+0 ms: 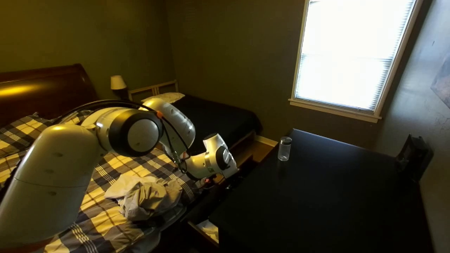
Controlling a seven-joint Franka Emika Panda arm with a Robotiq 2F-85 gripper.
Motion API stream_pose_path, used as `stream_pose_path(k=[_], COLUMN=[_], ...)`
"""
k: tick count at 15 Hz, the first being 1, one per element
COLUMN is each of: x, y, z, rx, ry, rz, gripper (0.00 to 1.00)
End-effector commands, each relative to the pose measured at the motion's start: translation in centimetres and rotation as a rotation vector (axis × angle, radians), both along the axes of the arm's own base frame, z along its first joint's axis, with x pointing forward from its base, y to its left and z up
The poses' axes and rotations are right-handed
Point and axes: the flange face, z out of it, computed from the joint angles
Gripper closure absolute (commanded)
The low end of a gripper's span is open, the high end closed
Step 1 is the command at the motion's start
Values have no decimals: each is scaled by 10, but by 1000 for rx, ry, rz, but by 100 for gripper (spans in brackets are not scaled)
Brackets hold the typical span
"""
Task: Remove the glass jars from the open drawer.
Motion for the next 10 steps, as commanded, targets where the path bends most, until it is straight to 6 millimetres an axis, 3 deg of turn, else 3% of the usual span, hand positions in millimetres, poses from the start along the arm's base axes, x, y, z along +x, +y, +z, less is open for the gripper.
stream_pose_path(k=[1,10], x=[15,35], y=[-3,-19], z=[-18,-44], rx=[-7,50], ry=[-25,-31], rz=[-32,-80], gripper=[0,0])
